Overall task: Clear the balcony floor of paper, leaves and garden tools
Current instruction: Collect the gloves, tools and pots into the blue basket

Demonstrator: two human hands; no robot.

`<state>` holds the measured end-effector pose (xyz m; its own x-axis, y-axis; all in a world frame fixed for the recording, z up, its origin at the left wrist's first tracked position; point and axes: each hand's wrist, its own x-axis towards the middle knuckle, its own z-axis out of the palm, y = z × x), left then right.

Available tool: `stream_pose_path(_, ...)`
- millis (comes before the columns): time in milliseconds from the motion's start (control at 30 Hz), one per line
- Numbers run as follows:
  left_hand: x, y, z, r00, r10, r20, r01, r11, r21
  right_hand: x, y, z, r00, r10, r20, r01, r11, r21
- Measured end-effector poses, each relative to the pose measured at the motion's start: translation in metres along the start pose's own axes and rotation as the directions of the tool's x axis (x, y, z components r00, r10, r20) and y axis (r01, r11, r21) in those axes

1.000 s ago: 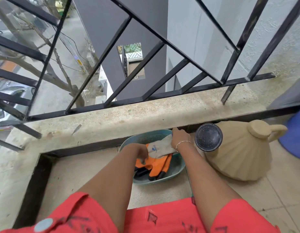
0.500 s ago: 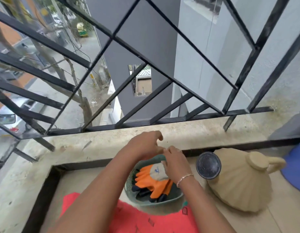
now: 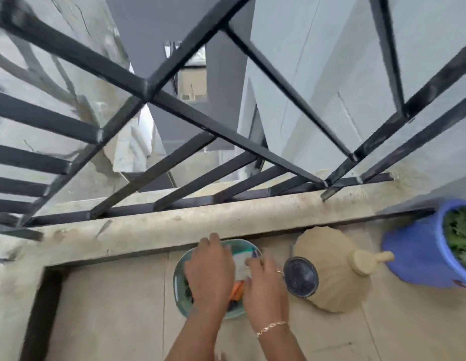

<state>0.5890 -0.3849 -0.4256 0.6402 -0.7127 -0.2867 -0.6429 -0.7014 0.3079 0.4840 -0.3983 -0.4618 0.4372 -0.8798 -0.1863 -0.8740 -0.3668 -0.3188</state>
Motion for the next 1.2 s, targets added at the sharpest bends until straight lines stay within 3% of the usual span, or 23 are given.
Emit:
stream_pose_path(233, -0.102, -0.061, -0.084, 0.982, 0.049, 0.183, -0.07, 0.992, 0.109, -0.035, -0.027, -0.137, 0.942, -0.141, 0.305, 0.185, 0.975, -0.122)
stream_pose_path(400, -0.188, -0.075, -0.201, 0.896, -0.078, 0.437, -0.017, 0.978, 0.209, -0.07, -0.072, -0.242, 0.86, -0.191, 0.473, 0.34, 0.907, -0.251)
stream_pose_path(500, -0.242, -0.079, -0.254, 0.912, -0.102, 0.397, 0.049, 0.989, 0.142, -0.095, -0.101, -0.295, 0.801, -0.248, 0.544, 0.467, 0.827, -0.311)
stream_pose_path(633, -0.301, -0.087, -0.281, 0.928, -0.232, 0.291, 0.241, 0.971, 0.008, -0.125, -0.13, -0.334, 0.702, -0.397, 0.591, 0.644, 0.708, -0.29)
stream_pose_path(700, -0.329, -0.085, -0.283, 0.913, -0.327, 0.245, 0.35, 0.935, -0.057, -0.139, -0.148, -0.344, 0.605, -0.482, 0.634, 0.747, 0.62, -0.242)
stream_pose_path(867, -0.416, -0.058, -0.271, 0.806, -0.583, 0.108, 0.588, 0.764, -0.265, -0.183, -0.177, -0.355, 0.265, -0.629, 0.731, 0.964, 0.169, -0.204)
stream_pose_path(1067, -0.543, -0.01, -0.227, 0.554, -0.824, 0.122, 0.781, 0.463, -0.418, -0.259, -0.165, -0.36, -0.024, -0.634, 0.773, 0.994, -0.101, -0.051)
stream_pose_path(1100, -0.574, 0.002, -0.217, 0.478, -0.867, 0.141, 0.812, 0.375, -0.448, -0.281, -0.162, -0.358, -0.126, -0.615, 0.779, 0.983, -0.184, 0.014)
stream_pose_path(1200, -0.635, 0.031, -0.199, 0.327, -0.933, 0.151, 0.837, 0.212, -0.505, -0.326, -0.154, -0.355, -0.294, -0.545, 0.785, 0.935, -0.333, 0.119)
